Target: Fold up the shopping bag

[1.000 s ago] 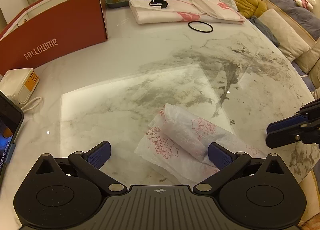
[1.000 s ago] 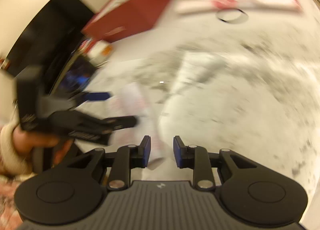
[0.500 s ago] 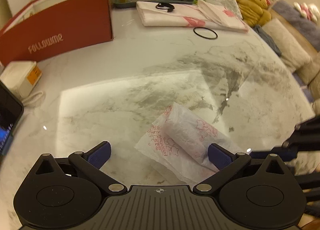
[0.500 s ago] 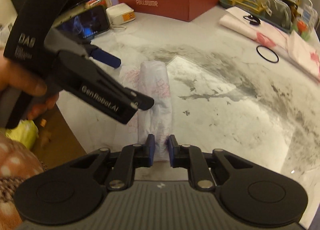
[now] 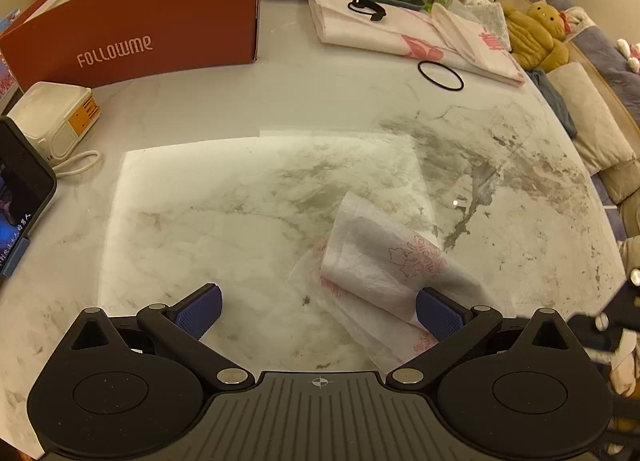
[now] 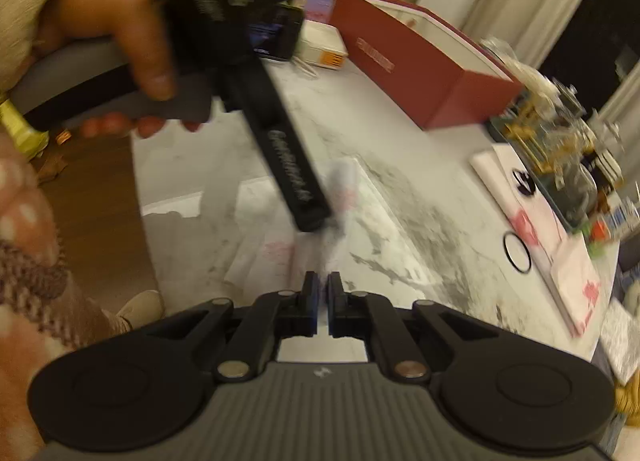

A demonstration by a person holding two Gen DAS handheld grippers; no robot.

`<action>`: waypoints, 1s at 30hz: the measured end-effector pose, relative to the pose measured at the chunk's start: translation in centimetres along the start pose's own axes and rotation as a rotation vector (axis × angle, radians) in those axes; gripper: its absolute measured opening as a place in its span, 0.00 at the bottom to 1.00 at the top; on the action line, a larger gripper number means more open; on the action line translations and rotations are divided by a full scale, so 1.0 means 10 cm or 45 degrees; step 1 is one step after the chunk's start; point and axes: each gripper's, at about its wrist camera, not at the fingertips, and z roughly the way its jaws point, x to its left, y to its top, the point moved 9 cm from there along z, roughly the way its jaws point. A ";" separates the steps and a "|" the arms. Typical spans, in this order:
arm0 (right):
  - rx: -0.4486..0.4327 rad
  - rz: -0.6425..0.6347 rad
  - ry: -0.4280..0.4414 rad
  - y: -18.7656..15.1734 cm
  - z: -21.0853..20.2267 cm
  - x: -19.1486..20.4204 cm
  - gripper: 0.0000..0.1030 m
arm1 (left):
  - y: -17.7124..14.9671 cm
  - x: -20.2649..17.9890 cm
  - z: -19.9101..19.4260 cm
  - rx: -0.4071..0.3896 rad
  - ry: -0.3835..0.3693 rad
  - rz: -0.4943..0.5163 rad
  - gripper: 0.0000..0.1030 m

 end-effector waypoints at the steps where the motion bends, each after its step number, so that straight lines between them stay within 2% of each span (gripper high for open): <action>1: -0.018 -0.010 0.006 0.02 -0.02 0.03 0.03 | 0.01 0.00 0.00 0.000 0.005 -0.012 1.00; 6: -0.042 -0.062 -0.015 0.11 0.00 0.12 0.03 | 0.00 0.05 -0.04 0.012 -0.078 -0.180 1.00; 8: -0.042 -0.107 -0.032 0.15 0.04 0.17 0.03 | -0.03 0.07 -0.06 0.034 -0.091 -0.191 1.00; 11: -0.033 -0.186 -0.044 0.20 0.09 0.25 0.03 | -0.13 0.12 -0.08 0.059 -0.038 -0.130 1.00; 14: -0.032 -0.266 -0.044 0.24 0.14 0.33 0.02 | -0.25 0.22 -0.08 0.073 0.111 -0.017 1.00; 16: -0.036 -0.310 -0.031 0.28 0.16 0.39 0.02 | -0.28 0.25 -0.07 0.047 0.165 0.017 1.00; 19: -0.019 -0.333 0.011 0.32 0.23 0.45 0.02 | -0.22 0.31 -0.10 0.024 0.125 -0.113 1.00; 21: -0.023 -0.332 0.057 0.34 0.26 0.50 0.02 | -0.17 0.35 -0.14 0.008 0.014 -0.226 1.00; 23: -0.028 -0.330 0.082 0.36 0.32 0.53 0.02 | -0.16 0.37 -0.16 0.021 -0.062 -0.278 1.00; 30: -0.007 -0.256 0.093 0.44 0.43 0.53 0.02 | -0.18 0.40 -0.17 0.058 -0.088 -0.309 1.00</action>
